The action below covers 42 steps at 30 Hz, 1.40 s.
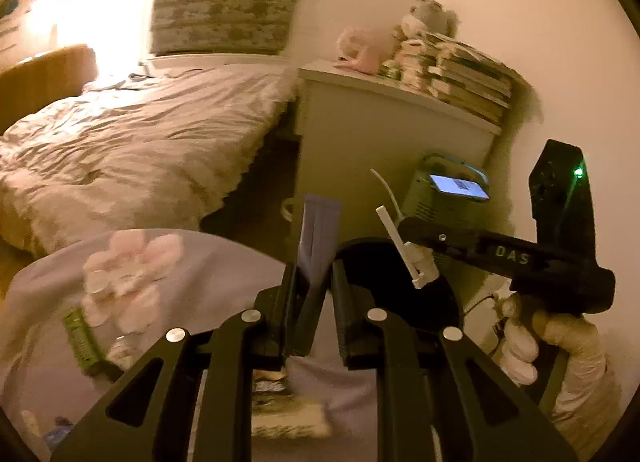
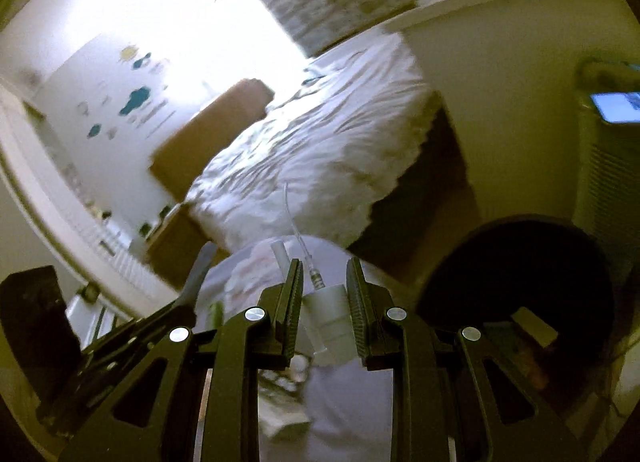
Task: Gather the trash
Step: 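Carry both items over the black bin and open both tools to drop them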
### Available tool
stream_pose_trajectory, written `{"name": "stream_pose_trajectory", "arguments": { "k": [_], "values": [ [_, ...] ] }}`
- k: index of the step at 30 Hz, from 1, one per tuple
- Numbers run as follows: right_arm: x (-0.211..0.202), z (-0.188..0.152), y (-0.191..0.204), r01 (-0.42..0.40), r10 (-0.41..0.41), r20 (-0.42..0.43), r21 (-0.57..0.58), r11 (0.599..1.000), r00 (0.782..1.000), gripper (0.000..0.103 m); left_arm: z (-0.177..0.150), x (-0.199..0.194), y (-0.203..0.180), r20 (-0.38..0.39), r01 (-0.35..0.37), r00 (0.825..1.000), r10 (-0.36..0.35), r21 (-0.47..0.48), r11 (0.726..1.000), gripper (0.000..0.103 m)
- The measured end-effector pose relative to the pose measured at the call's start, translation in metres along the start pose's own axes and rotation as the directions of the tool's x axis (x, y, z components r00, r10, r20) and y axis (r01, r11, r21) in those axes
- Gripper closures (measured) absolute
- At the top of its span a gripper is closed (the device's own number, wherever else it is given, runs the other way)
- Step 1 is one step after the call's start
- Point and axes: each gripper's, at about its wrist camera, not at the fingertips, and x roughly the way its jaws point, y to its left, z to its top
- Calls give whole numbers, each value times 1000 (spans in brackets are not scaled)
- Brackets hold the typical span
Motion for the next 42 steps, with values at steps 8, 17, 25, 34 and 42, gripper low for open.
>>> {"name": "stream_pose_trajectory", "arguments": {
  "k": [8,17,25,34,42],
  "values": [
    [-15,-6,-58,73,-76,29,90,993,997,79,5,30,-38,-21,48,999,-47,31,998,85],
    [-11,-18,-95,119,-124,19,155,981,992,79,1,59,-57,-68,84,994,-81,39,996,85],
    [-10,-24,-115,144,-147,4,190,971,989,79,-2,74,-65,-104,102,990,-97,42,994,85],
    [-8,-29,-127,163,-164,-12,217,962,986,79,-2,83,-77,-124,117,986,-110,52,992,85],
    [-13,-31,-134,189,-190,-21,259,947,981,55,-1,84,-86,-140,115,985,-105,65,991,53]
  ]
}}
